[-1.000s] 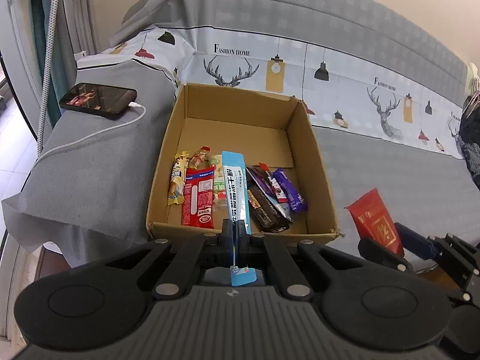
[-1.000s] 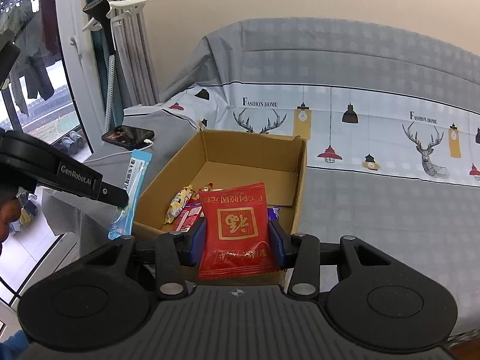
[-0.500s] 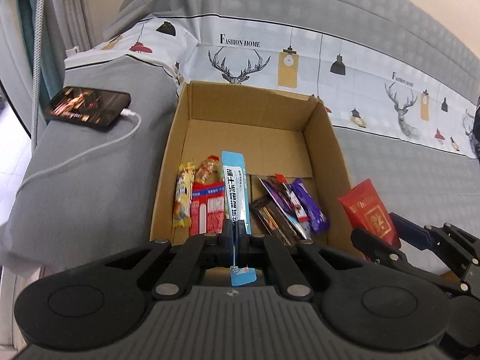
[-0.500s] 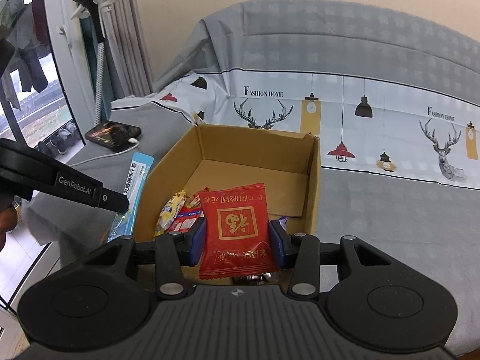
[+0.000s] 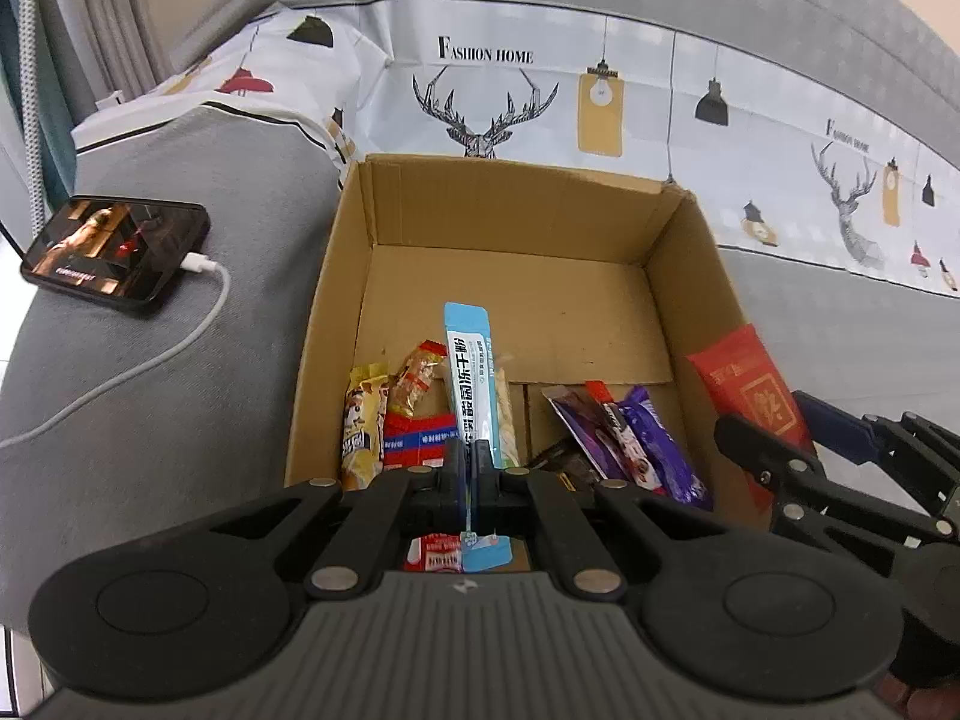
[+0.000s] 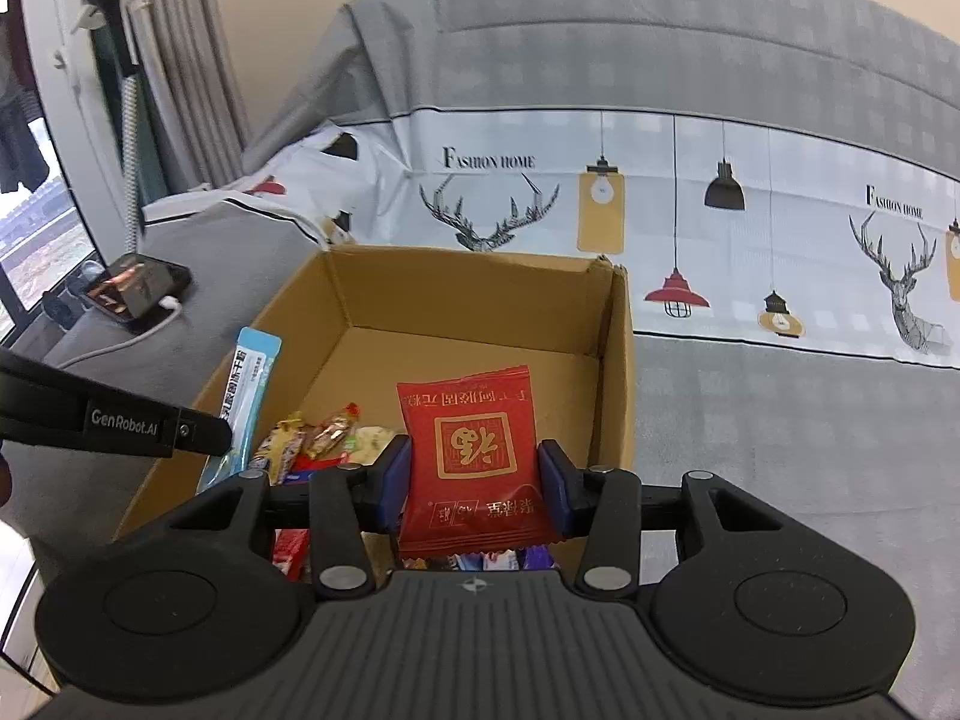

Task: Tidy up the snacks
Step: 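Open both tools to release the blue stick and red packet in the box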

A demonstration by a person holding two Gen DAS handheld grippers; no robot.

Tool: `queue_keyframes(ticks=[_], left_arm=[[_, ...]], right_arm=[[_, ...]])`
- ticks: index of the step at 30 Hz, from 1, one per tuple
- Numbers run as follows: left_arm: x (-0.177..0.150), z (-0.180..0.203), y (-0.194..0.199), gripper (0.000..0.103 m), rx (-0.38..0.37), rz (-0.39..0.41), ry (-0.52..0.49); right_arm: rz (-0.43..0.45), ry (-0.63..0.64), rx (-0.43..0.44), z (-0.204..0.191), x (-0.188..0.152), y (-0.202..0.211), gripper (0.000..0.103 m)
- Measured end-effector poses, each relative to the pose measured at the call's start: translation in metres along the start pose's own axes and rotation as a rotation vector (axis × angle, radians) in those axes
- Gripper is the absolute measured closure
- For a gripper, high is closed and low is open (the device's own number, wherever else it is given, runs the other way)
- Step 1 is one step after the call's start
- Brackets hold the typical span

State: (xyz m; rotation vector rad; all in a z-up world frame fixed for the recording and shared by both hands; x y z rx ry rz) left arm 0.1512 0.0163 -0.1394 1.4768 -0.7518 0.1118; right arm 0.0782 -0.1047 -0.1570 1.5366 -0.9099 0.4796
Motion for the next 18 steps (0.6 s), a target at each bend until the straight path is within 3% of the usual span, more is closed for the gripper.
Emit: queue_keyframes(ticks=[2,4,5,6,7,9,12,18], left_arm=[[0.005,0.000,-0.008,0.101,0.010,0.009,-0.019],[0.009,-0.001,-0.013,0.083,0.013,0.011,-0.030],[0.010,-0.002,-0.015,0.042,0.018,0.008,-0.026],[0.010,-0.005,-0.015,0.005,0.029,0.012,-0.017],[0.011,-0.013,-0.013,0.000,0.085,0.040,0.007],[0.009,-0.019,-0.007,0.000,0.123,0.081,0.008],[-0.007,-0.020,-0.007,0.000,0.131,0.028,-0.032],[-0.042,-0.019,0.025,0.000,0.132,0.041,-0.016]], right_arm=[[-0.011,-0.006,-0.005,0.002,0.002,-0.009,0.052],[-0.013,-0.015,-0.009,0.005,0.003,-0.016,0.042],[-0.012,-0.021,-0.017,0.006,0.004,-0.017,0.024],[-0.006,-0.026,-0.032,0.008,0.005,-0.017,0.014],[0.004,-0.030,-0.046,0.010,0.005,-0.015,0.013],[-0.009,-0.032,-0.053,0.012,0.002,-0.011,0.008],[-0.037,-0.034,-0.045,0.009,-0.011,0.001,0.006],[0.001,-0.045,-0.086,-0.003,-0.031,0.048,0.003]])
Point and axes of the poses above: each gripper's, at about its wrist camera, not at the fingertips, and y roughly against the way its jaws point, z to its right, x to its top, the point moved 10 cm from there along -y, roughly the way its jaws point, and after that the axes turned 5 degrees about x, right-handed, at the moved point
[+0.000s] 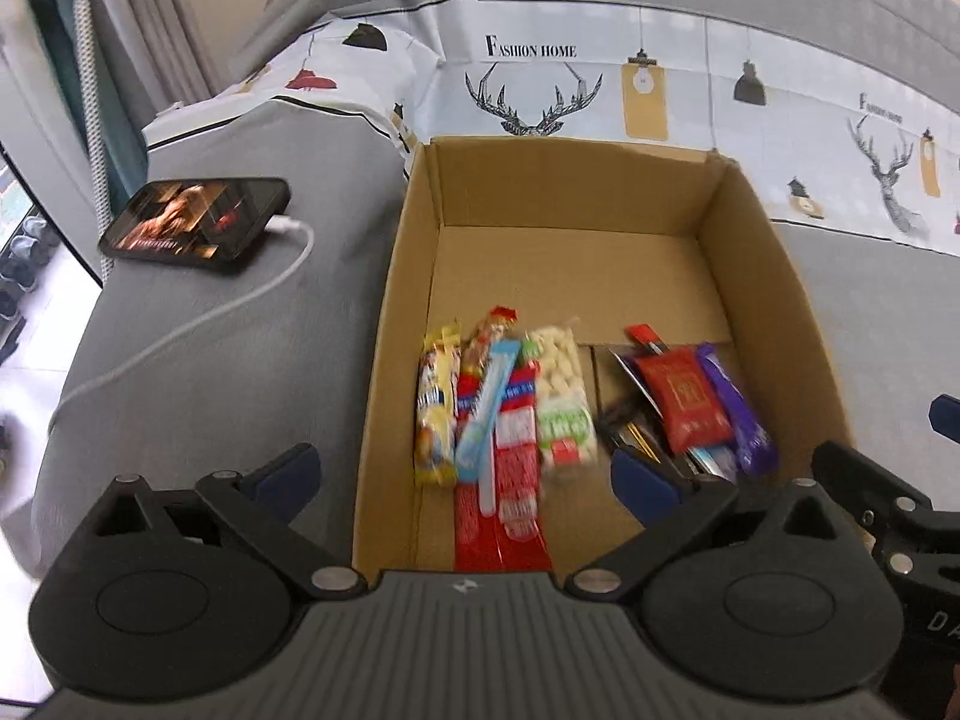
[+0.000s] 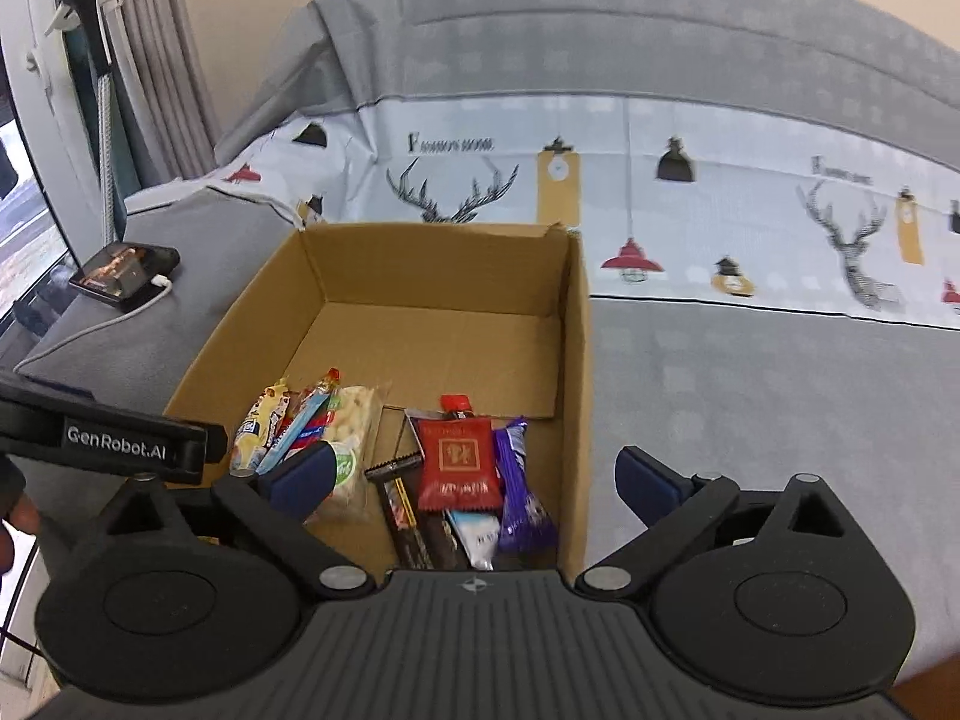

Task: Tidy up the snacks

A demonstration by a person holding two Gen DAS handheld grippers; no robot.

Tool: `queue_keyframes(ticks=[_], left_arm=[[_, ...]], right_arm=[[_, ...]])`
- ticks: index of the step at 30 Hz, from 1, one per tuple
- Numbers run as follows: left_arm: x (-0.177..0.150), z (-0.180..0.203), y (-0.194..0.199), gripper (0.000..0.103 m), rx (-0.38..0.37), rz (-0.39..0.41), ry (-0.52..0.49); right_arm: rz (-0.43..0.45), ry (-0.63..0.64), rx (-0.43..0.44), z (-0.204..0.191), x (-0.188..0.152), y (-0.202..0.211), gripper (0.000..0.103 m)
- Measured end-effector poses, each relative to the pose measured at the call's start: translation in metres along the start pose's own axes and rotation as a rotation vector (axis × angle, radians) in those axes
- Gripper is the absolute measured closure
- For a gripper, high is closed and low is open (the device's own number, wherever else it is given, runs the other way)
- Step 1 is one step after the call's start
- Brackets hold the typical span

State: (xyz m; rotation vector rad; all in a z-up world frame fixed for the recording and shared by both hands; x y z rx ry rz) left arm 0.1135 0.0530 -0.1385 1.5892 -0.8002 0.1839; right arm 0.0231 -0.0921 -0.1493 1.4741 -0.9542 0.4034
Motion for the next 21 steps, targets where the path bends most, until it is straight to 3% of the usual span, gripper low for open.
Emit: queue_keyframes(ticks=[9,21], left_arm=[[-0.038,-0.003,0.053,0.000,0.015,0.049,0.039],[-0.079,-0.016,0.089,0.000,0.076,0.053,0.068]], right_arm=[[0.046,0.033,-0.022,-0.015,-0.029,0.054,0.003],[0.115,0.068,-0.035,-0.024,-0.043,0.102,0.001]])
Point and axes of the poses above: each gripper's, at about its wrist camera, not at the fingertips, and y roughly against the way its jaws point, z to its right, x to its top, the point moved 10 cm from there along -y, roughly the way its jaws point, and after that the axes turned 5 degrees about x, right-handed, at the moved point
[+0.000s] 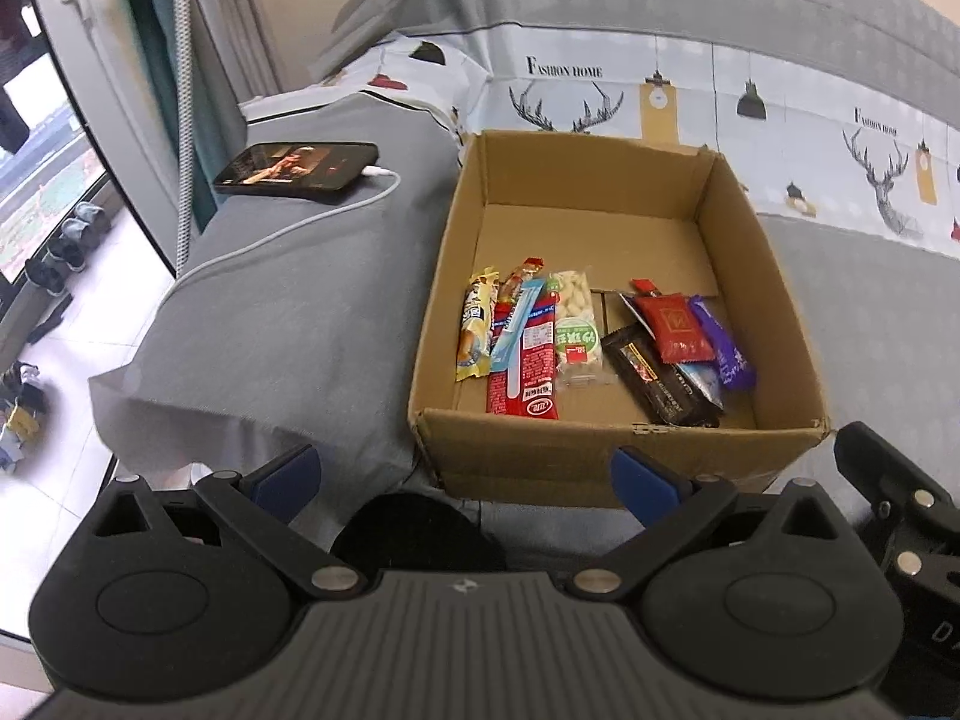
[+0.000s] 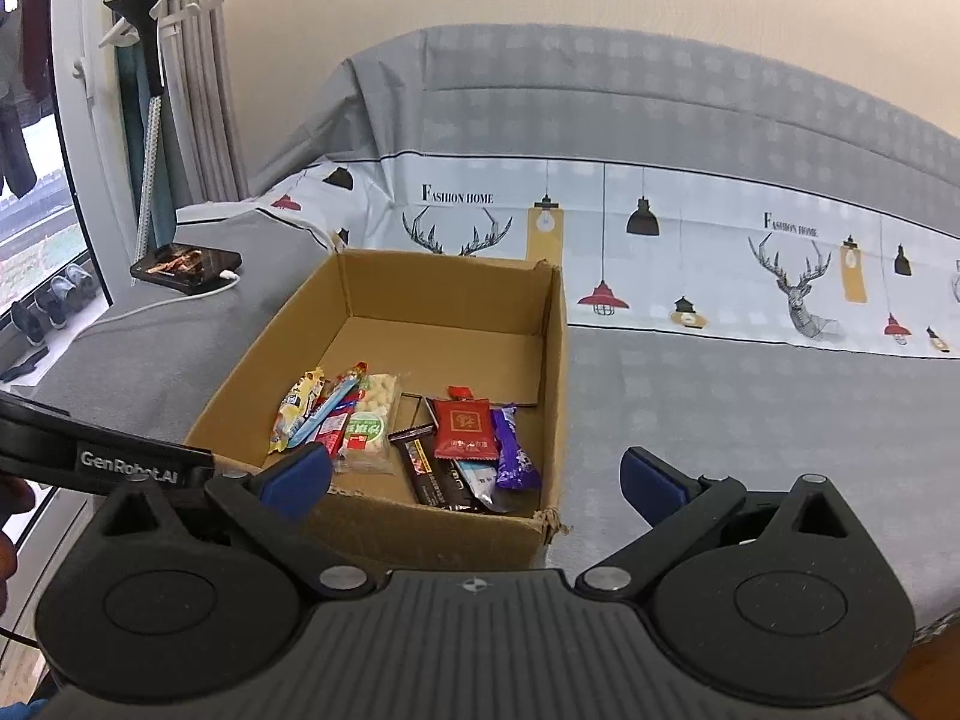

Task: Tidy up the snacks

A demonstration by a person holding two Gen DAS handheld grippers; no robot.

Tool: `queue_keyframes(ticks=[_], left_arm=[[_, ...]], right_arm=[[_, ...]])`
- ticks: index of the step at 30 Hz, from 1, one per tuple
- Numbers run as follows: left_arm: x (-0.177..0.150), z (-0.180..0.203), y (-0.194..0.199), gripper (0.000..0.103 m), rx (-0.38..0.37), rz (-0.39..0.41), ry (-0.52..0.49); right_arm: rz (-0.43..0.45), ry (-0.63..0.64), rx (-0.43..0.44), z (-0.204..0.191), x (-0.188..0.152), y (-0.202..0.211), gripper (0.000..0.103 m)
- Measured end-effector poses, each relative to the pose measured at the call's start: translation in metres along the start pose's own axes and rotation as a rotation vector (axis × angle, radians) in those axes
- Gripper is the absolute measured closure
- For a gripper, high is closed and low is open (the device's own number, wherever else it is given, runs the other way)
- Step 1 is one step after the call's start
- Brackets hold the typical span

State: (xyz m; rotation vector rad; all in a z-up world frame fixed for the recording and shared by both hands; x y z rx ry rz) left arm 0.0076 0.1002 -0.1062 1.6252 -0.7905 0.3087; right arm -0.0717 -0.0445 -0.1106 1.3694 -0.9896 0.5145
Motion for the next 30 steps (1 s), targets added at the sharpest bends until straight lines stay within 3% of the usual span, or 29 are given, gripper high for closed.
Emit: queue_keyframes(ticks=[12,30], left_arm=[[-0.003,0.000,0.023,0.000,0.034,0.071,-0.019],[-0.008,0.008,0.027,0.000,0.030,0.071,-0.031]], right_arm=[[0.026,0.005,0.021,0.001,-0.006,0.020,0.001],[0.019,-0.012,0.014,0.004,-0.008,0.022,0.000]])
Point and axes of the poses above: each gripper's, at about its wrist camera, not at the fingertips, and y roughly against the way its jaws point, z to its right, x to its top, the point moved 10 cm from there along -y, roughly the way its jaws point, and after that the axes turned 5 degrees about x, right-handed, at the moved point
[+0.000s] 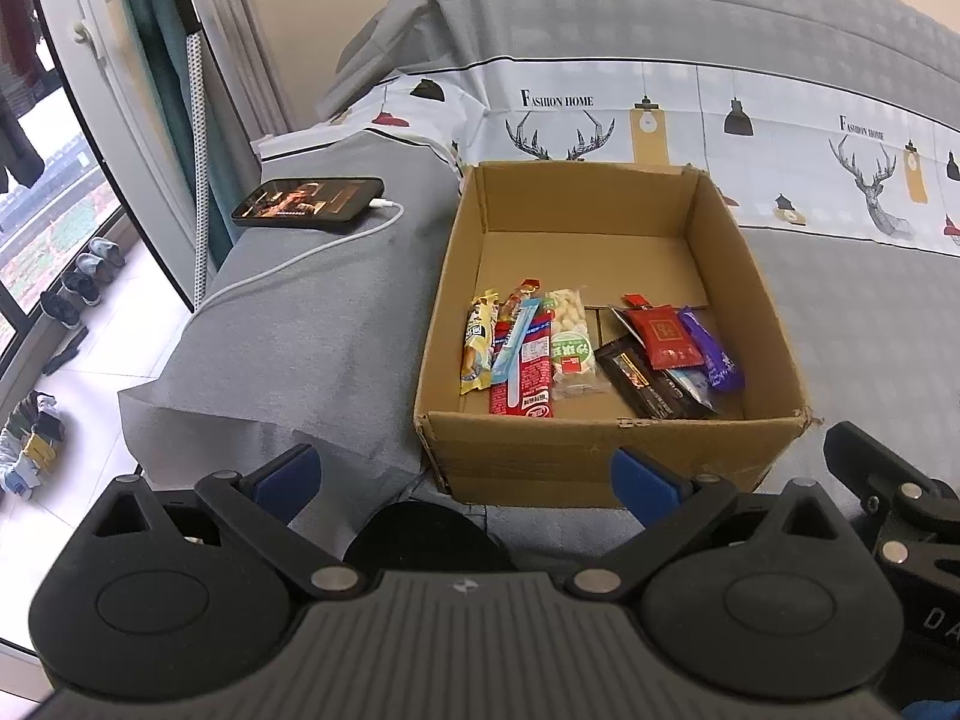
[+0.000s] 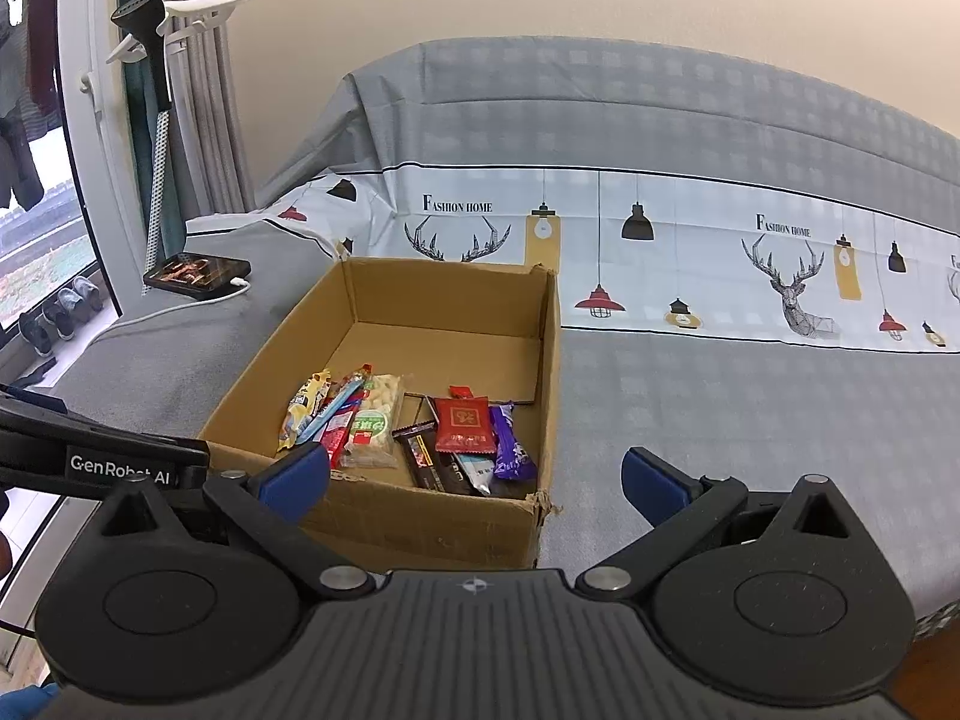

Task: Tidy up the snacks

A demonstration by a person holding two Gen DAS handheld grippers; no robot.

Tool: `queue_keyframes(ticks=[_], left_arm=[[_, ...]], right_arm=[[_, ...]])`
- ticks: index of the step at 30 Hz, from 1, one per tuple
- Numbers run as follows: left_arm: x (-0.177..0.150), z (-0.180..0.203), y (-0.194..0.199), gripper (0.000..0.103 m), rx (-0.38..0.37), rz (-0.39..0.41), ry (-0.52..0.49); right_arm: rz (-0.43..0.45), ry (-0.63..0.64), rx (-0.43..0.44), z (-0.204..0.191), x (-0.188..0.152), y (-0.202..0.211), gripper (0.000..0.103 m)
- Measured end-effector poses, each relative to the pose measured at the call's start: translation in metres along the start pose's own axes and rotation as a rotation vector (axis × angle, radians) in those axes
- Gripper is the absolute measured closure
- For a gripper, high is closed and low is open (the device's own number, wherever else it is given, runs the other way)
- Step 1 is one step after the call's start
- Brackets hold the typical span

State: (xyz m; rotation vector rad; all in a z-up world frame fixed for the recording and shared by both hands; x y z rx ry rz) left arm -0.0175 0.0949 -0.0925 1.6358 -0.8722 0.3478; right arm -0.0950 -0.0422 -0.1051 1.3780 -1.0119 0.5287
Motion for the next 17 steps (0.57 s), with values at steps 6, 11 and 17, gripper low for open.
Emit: queue_keyframes(ticks=[6,11,17], left_arm=[[0.0001,0.0001,-0.0005,0.000,0.001,0.000,-0.001],[-0.0005,0.0000,-0.0007,0.000,0.003,-0.001,0.001],[-0.0019,-0.0009,-0.0021,0.000,0.006,0.000,0.013]], right_arm=[[-0.001,0.000,0.000,0.0001,0.0002,-0.0004,0.000],[-0.001,-0.001,0.001,-0.0001,0.0001,-0.0005,0.000],[-0.002,-0.002,0.005,-0.0022,-0.0011,-0.0021,0.000]])
Point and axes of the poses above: each gripper's, at about its wrist camera, not at the fingertips, and y roughly against the way its jaws point, z to its right, x to its top, the point moved 10 cm from there along -y, roughly the way its jaws point, and after that the axes turned 5 degrees about x, right-handed, at the moved point
